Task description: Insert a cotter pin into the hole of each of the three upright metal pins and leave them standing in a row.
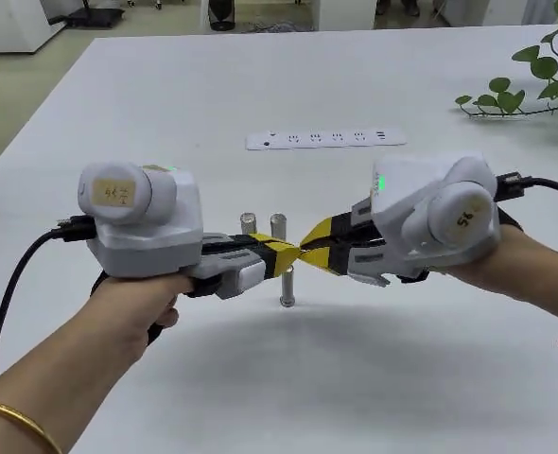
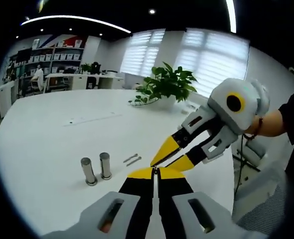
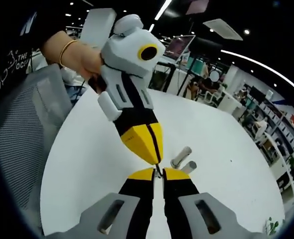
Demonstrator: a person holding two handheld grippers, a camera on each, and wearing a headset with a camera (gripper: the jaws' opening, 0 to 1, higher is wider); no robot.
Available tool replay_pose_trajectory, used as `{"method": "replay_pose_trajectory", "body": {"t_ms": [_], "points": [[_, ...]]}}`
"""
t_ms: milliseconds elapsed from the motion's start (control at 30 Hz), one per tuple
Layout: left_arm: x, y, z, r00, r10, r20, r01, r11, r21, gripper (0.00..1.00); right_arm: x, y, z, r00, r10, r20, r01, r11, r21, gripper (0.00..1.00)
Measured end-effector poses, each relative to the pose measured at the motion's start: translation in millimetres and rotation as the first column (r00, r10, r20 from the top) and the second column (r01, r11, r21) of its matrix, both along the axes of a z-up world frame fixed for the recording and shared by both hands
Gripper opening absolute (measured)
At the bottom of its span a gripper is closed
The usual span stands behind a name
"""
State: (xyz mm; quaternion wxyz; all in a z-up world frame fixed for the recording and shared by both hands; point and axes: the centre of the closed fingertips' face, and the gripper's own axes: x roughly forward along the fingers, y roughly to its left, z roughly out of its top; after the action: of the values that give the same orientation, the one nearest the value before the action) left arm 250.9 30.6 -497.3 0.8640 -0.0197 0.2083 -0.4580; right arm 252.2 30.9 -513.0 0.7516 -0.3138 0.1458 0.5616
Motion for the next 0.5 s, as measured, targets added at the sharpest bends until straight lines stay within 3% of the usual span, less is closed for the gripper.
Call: {"method": "replay_pose_trajectory", "body": {"t_ms": [167,267,367,500], "points": [[-6.4,0.5,-4.0,0.997,-0.046,0.056,0.043,0.998,0.048,0.00,-5.6,-1.3,-1.0,0.991,-0.030,-0.127,0.040,0.996,0.080,0.02],[-9.0,1.2,-6.5,0.996,-0.063,0.064,0.060,0.997,0.057,0.00,-7.7,-2.8,-2.4,0.985,-0.033,-0.168,0.049,0.994,0.095,0.03],[-11.7,0.8,-7.1,0.993,-0.085,0.078,0.081,0.995,0.054,0.00,-14.3,-2.0,-3.8,0.972,-0.019,-0.235,0.050,0.991,0.124,0.03],[-14.6,0.1,-8.3,0.990,-0.110,0.085,0.105,0.993,0.057,0.00,-13.3,-3.9,-7.0,0.956,-0.007,-0.292,0.053,0.987,0.149,0.03]]}}
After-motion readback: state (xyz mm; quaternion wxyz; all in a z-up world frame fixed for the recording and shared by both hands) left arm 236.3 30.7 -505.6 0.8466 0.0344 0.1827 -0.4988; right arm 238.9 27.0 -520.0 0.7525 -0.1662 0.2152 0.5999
